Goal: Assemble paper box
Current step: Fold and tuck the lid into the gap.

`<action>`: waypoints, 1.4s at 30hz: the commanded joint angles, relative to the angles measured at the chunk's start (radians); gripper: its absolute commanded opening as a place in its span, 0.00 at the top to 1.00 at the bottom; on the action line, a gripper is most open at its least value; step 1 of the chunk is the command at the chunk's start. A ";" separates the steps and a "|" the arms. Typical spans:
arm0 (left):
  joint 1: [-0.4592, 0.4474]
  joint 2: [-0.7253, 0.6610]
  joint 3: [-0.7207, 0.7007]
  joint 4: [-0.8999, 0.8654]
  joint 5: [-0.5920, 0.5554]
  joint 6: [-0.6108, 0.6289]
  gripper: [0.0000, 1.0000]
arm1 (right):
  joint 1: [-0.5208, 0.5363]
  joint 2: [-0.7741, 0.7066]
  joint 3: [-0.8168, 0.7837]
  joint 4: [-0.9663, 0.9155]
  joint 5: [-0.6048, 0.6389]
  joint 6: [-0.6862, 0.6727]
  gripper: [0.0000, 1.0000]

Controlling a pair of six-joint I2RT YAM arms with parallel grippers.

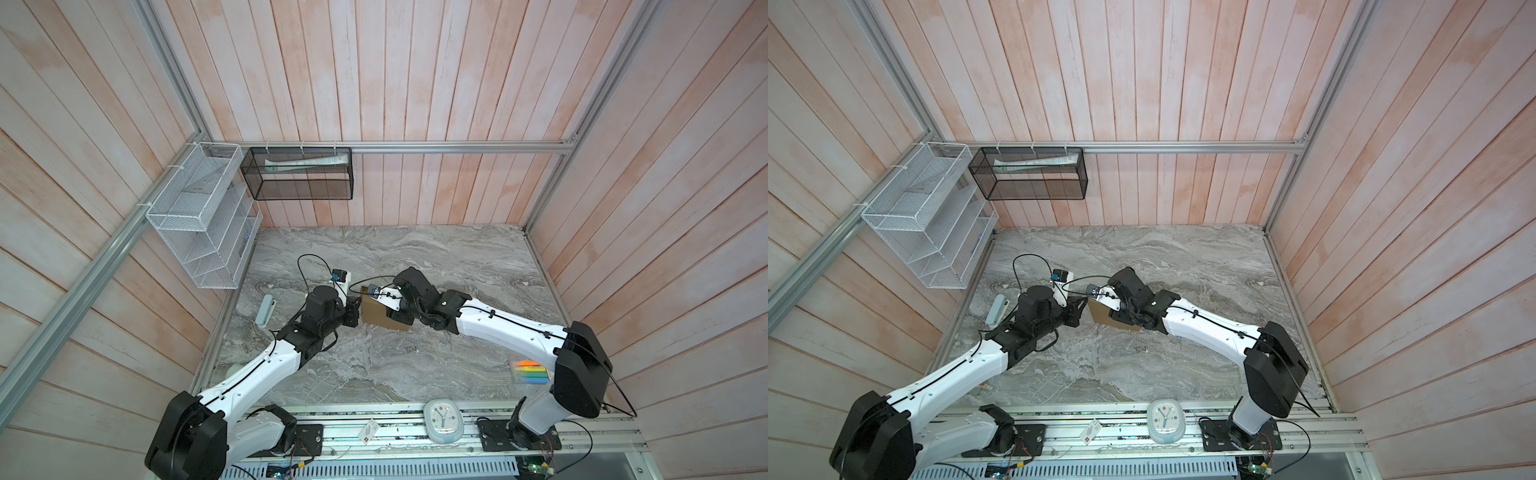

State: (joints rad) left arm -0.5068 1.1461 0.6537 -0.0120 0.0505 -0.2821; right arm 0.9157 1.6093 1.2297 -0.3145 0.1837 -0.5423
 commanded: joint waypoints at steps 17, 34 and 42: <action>0.189 -0.110 -0.072 0.059 0.288 -0.136 0.53 | -0.005 0.024 0.019 -0.011 -0.018 0.002 0.46; 0.355 0.028 -0.072 0.380 0.675 -0.392 0.40 | -0.005 0.026 0.029 -0.019 -0.018 0.004 0.50; 0.361 0.119 -0.023 0.428 0.736 -0.427 0.39 | -0.005 0.031 0.034 -0.020 -0.020 0.002 0.50</action>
State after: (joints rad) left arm -0.1505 1.2449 0.5888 0.3668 0.7383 -0.6922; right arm 0.9146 1.6173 1.2373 -0.3145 0.1802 -0.5442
